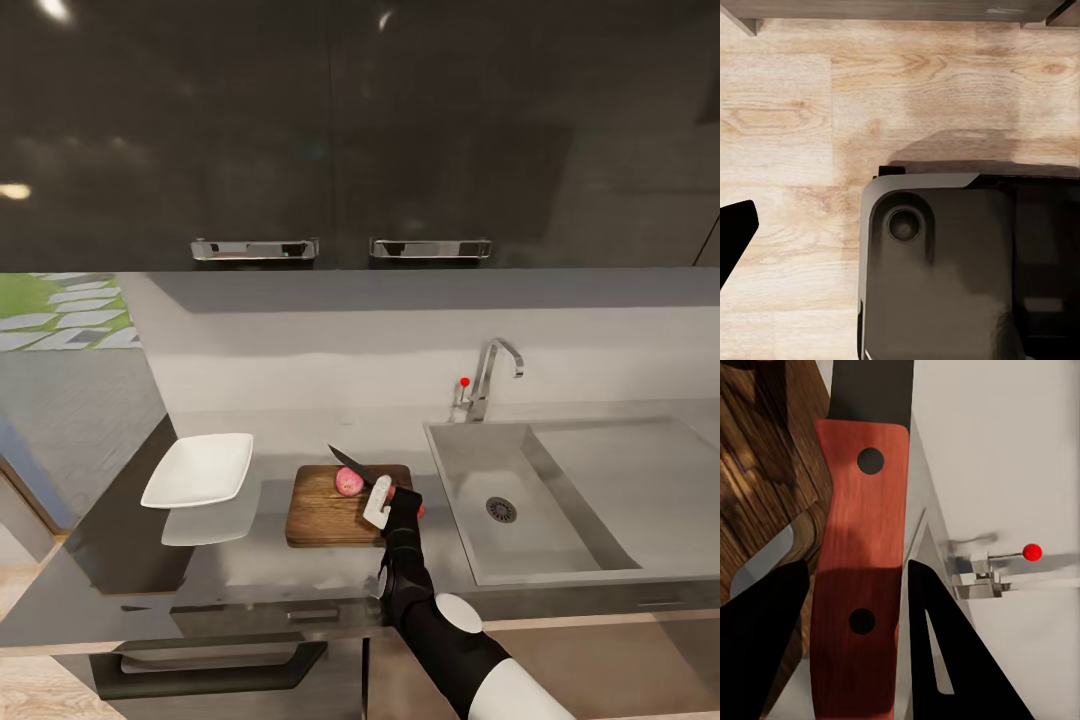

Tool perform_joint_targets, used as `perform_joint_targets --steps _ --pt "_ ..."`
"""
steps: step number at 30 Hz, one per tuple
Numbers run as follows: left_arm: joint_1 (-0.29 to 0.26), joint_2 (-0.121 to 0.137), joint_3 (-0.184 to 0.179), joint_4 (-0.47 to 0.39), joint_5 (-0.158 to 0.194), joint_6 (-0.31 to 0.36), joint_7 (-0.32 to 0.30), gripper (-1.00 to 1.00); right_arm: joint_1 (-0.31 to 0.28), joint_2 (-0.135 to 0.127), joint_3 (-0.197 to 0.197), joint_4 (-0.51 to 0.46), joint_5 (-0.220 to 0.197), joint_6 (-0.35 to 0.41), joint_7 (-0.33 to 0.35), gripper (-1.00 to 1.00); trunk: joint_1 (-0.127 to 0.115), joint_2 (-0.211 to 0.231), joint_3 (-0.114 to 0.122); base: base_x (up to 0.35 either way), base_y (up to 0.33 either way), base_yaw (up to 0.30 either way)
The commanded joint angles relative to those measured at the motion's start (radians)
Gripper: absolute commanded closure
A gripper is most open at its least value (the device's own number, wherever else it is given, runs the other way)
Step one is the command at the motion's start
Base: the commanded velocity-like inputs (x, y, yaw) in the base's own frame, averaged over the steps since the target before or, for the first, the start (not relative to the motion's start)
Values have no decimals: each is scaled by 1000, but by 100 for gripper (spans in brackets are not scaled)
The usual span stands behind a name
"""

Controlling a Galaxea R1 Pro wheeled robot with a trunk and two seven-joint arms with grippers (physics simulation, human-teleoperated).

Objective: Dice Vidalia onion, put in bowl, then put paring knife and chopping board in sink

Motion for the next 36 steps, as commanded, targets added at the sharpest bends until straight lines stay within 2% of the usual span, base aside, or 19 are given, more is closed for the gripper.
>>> perform_joint_targets --steps 1,36 --pt "-1 1 -8 1 10 -3 -3 -100 -1 0 3 0 5 9 -2 100 1 -2 -2 0 0 0" --pt "-1 1 -8 1 10 -3 -3 -100 -1 -3 3 0 3 9 -2 100 1 -2 -9 0 0 0"
